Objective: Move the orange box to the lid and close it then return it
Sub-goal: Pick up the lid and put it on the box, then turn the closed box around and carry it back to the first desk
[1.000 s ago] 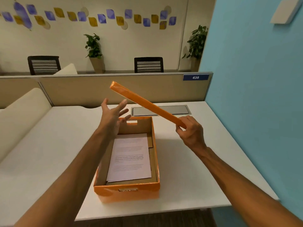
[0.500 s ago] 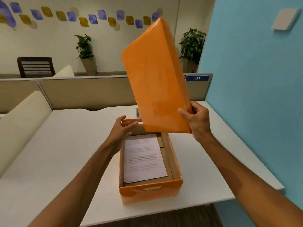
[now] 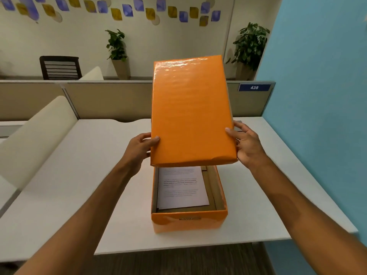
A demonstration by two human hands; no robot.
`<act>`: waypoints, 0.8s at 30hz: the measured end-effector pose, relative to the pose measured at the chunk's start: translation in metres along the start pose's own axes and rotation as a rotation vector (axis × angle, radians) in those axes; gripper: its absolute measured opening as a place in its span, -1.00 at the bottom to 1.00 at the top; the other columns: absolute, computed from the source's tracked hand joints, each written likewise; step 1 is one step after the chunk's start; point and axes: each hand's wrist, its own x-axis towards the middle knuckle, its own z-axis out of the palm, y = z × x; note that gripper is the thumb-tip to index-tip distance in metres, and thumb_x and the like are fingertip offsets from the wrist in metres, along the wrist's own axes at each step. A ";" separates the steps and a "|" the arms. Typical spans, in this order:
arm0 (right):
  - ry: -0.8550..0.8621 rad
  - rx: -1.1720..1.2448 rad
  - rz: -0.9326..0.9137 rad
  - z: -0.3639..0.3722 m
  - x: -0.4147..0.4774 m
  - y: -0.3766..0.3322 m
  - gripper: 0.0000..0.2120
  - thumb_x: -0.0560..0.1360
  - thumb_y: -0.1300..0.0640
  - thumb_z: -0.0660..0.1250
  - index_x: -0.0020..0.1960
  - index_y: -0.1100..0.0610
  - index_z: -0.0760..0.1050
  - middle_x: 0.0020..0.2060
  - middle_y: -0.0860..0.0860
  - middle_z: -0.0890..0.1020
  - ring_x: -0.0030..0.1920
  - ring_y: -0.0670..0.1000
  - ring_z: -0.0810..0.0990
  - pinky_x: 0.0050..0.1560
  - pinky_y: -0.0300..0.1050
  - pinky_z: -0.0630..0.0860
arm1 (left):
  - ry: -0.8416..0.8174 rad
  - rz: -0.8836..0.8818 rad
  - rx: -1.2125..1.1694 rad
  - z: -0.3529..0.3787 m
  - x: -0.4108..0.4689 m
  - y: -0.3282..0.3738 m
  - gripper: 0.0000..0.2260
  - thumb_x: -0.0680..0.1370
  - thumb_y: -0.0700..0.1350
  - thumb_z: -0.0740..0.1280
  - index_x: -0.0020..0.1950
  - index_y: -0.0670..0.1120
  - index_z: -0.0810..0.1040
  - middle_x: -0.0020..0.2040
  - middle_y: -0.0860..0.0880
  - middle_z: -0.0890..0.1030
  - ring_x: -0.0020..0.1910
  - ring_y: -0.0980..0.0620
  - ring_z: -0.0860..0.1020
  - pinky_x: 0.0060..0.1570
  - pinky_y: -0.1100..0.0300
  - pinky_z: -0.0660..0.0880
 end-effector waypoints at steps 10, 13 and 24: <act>-0.002 -0.223 0.166 -0.025 -0.005 0.060 -0.61 0.51 0.01 0.43 0.30 0.02 0.46 0.20 0.05 0.60 0.09 0.10 0.60 0.03 0.14 0.56 | 0.022 -0.090 0.125 -0.002 -0.032 -0.046 -0.61 0.55 0.04 0.39 0.29 -0.14 0.57 0.18 -0.11 0.65 0.11 -0.11 0.64 -0.03 0.07 0.58; -0.001 -0.292 0.199 -0.031 -0.011 0.078 -0.60 0.51 0.01 0.43 0.31 0.02 0.47 0.19 0.03 0.59 0.16 0.15 0.58 0.08 0.19 0.52 | 0.015 -0.136 0.147 -0.002 -0.041 -0.063 -0.60 0.54 0.03 0.41 0.30 -0.16 0.57 0.18 -0.10 0.64 0.09 -0.08 0.63 -0.05 0.09 0.57; -0.012 -0.356 0.290 -0.039 -0.026 0.114 -0.67 0.50 0.05 0.45 0.24 0.01 0.49 0.12 0.02 0.61 0.05 0.06 0.60 -0.11 0.06 0.53 | -0.022 -0.233 0.237 0.001 -0.057 -0.098 -0.60 0.57 0.02 0.36 0.32 -0.18 0.56 0.18 -0.12 0.65 0.09 -0.11 0.62 -0.05 0.09 0.55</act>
